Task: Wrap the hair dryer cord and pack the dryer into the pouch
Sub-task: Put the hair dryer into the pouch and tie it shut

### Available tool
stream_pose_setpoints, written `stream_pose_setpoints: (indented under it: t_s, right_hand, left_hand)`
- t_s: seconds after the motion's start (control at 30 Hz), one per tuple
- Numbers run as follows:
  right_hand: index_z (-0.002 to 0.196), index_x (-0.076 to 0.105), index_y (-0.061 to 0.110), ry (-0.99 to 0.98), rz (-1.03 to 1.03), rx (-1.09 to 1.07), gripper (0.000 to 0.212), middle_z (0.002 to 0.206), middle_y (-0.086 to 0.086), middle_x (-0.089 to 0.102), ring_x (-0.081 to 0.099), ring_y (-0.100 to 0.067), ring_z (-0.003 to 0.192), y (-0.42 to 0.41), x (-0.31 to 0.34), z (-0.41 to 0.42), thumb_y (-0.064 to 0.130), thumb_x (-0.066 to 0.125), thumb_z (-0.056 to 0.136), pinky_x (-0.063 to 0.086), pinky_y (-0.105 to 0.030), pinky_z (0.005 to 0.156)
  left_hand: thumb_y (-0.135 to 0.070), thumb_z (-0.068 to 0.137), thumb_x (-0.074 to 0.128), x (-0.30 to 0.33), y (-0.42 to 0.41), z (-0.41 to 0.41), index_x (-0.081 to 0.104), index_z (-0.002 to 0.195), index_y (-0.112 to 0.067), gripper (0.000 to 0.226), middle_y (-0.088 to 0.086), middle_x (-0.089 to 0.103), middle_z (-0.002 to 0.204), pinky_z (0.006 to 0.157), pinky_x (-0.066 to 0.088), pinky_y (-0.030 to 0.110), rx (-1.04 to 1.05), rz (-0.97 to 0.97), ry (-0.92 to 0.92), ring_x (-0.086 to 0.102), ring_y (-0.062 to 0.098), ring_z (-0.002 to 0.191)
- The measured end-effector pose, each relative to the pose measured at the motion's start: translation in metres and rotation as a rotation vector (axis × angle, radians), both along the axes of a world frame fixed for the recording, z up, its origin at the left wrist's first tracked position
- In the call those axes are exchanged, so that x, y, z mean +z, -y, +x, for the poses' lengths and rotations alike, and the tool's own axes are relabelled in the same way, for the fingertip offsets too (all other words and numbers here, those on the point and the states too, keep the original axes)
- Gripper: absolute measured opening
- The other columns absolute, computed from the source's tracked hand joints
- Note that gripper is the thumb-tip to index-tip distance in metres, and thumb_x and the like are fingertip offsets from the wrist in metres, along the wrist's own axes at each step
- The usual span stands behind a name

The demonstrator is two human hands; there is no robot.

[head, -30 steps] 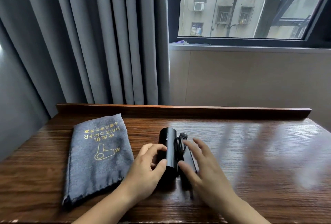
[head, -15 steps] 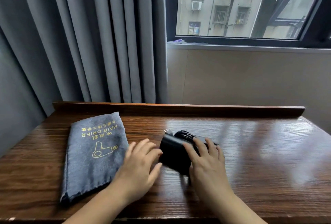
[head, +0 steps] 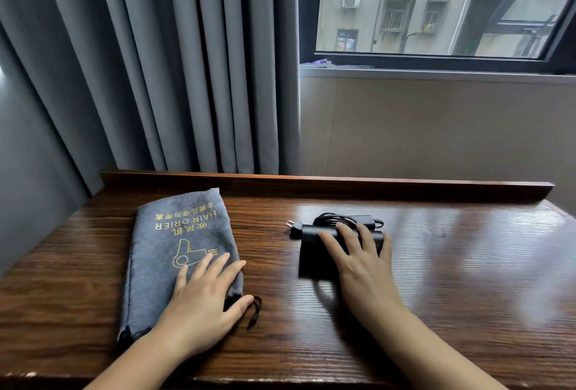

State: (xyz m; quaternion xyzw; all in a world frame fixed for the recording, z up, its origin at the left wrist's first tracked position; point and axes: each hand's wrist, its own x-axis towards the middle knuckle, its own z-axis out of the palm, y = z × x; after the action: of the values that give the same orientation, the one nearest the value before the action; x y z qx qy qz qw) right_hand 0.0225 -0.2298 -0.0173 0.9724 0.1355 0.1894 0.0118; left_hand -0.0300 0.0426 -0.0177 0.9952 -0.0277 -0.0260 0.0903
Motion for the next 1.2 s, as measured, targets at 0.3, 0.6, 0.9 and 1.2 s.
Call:
stream_pose_setpoints:
  t_s: [0.3,0.6,0.9,1.2]
  right_hand:
    - [0.141,0.03,0.037,-0.06,-0.03,-0.098,0.077,0.146,-0.002,0.041,0.036,-0.035,0.134,0.012,0.004,0.056,0.018,0.068,0.076,0.021,-0.068,0.104]
    - [0.136,0.048,0.021,0.04,0.029,-0.051,0.066,0.144,-0.013,0.045,0.03,-0.044,0.139,0.009,0.017,0.067,0.022,0.069,0.074,0.019,-0.064,0.111]
    - [0.097,0.069,0.023,-0.316,0.273,0.115,0.054,0.105,0.0,0.06,0.05,-0.028,0.103,-0.078,-0.004,0.036,0.058,0.028,0.095,0.04,-0.036,0.093]
    - [0.089,0.052,0.024,-0.75,1.194,-0.015,0.014,0.083,-0.001,0.061,0.056,-0.022,0.077,-0.12,0.02,0.025,0.017,0.048,0.078,0.042,-0.032,0.063]
  left_hand:
    - [-0.072,0.089,0.032,0.0,0.026,0.027,0.011,0.154,-0.037,0.077,-0.01,0.01,0.165,0.121,0.0,0.055,-0.031,-0.044,-0.014,-0.002,0.019,0.153]
    - [-0.08,0.081,0.03,0.014,0.033,0.039,0.018,0.153,-0.034,0.087,-0.006,0.013,0.165,0.123,0.007,0.046,-0.114,-0.133,-0.035,0.003,0.015,0.152]
    - [-0.068,0.086,0.048,0.015,-0.056,0.047,0.057,0.118,-0.011,0.065,0.013,0.055,0.125,0.097,0.042,0.044,0.556,-0.039,0.099,0.047,0.032,0.119]
    - [-0.017,0.092,0.062,0.018,-0.05,0.051,0.062,0.088,-0.017,0.004,0.003,0.07,0.084,0.07,0.049,0.04,0.427,-0.716,0.299,0.065,0.029,0.082]
